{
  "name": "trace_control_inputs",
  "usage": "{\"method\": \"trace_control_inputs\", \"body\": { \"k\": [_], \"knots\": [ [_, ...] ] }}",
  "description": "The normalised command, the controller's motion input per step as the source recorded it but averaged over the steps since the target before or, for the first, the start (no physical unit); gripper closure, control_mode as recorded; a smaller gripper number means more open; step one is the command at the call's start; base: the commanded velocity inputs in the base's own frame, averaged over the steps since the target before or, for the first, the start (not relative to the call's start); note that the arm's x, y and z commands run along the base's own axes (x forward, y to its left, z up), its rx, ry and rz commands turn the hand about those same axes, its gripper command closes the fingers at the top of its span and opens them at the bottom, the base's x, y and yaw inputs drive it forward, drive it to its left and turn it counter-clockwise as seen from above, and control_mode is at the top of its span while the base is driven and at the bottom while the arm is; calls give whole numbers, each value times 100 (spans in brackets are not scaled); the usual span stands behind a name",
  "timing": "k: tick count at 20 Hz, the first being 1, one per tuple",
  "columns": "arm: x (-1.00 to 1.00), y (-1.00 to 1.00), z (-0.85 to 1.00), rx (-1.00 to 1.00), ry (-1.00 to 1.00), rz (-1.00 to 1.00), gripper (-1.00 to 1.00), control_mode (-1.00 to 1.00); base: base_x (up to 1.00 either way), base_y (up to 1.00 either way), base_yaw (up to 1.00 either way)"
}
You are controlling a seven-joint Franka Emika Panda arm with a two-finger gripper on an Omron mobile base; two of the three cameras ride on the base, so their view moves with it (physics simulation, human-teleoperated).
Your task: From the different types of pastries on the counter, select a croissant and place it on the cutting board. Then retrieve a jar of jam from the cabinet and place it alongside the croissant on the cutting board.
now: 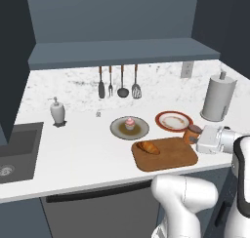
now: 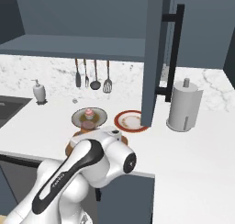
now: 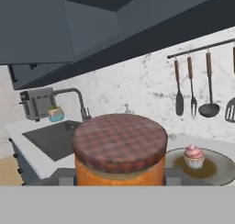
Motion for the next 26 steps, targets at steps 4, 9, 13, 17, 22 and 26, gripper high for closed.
{"method": "trace_control_inputs", "body": {
  "k": [4, 9, 13, 17, 22, 26],
  "knots": [
    [27, -6, -16, -4, -5, 0, 100, -100, 0, 0, 0],
    [4, 0, -26, -5, -15, 0, 100, -100, 0, 0, 0],
    [1, 0, -11, -2, -11, 0, 100, -100, 0, 0, 0],
    [8, 0, -10, 0, -3, 0, 100, -100, 0, 0, 0],
    [3, 0, -5, 0, 1, 0, 100, -100, 0, 0, 0],
    [1, 0, -18, 0, 3, 0, 100, -100, 0, 0, 0]
  ]
}}
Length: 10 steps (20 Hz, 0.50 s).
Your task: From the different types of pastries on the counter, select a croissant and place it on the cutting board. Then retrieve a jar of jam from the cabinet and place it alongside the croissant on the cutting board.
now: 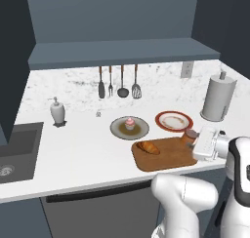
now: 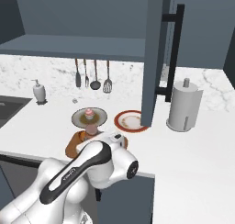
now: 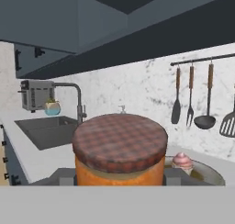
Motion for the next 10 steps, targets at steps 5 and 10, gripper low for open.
{"method": "trace_control_inputs", "body": {
  "k": [5, 10],
  "knots": [
    [11, 0, -34, -1, 0, 0, 100, -100, 0, 0, 0],
    [27, 0, -14, -3, 0, 0, 100, -100, 0, 0, 0]
  ]
}}
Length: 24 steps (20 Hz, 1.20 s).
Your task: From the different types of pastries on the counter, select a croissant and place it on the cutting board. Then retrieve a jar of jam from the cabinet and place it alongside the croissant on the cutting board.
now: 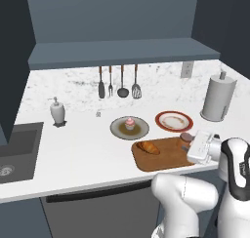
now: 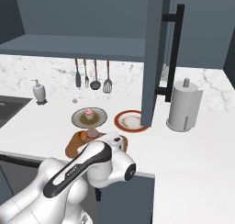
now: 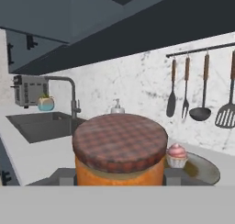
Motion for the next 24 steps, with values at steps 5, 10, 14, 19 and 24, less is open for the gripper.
{"method": "trace_control_inputs", "body": {
  "k": [5, 10, 14, 19, 24],
  "knots": [
    [30, -1, 0, -2, 0, 0, 100, -100, 0, 0, 0],
    [0, -6, -13, 0, 0, -3, 100, -100, 0, 0, 0],
    [0, 0, -7, 0, 0, 0, 100, -100, 0, 0, 0],
    [0, 5, -13, -2, 0, 0, 100, -100, 0, 0, 0],
    [0, 11, -26, -3, 3, 0, 100, -100, 0, 0, 0]
  ]
}}
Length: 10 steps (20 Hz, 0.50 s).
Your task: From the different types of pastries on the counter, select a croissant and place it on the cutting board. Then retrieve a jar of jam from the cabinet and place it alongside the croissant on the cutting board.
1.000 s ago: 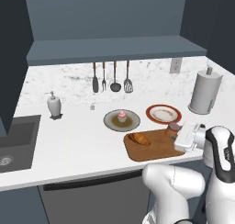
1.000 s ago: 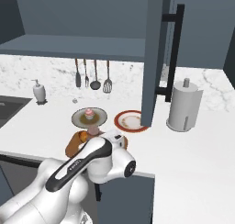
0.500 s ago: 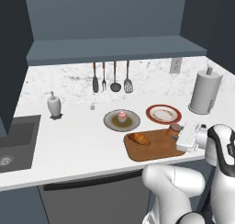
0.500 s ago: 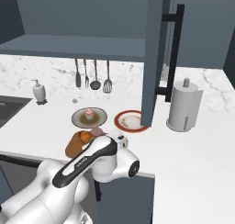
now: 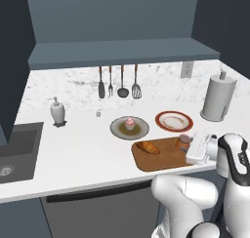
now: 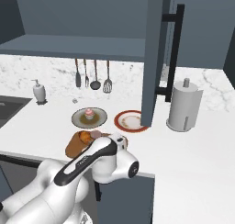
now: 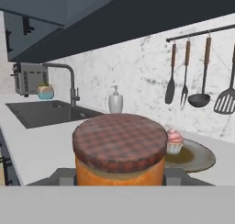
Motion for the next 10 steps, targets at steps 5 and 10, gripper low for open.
{"method": "trace_control_inputs", "body": {
  "k": [5, 10],
  "knots": [
    [0, 2, -15, -1, 1, 0, 100, -100, 0, 0, 0],
    [12, 0, 0, 0, 1, 0, 100, -100, 0, 0, 0]
  ]
}}
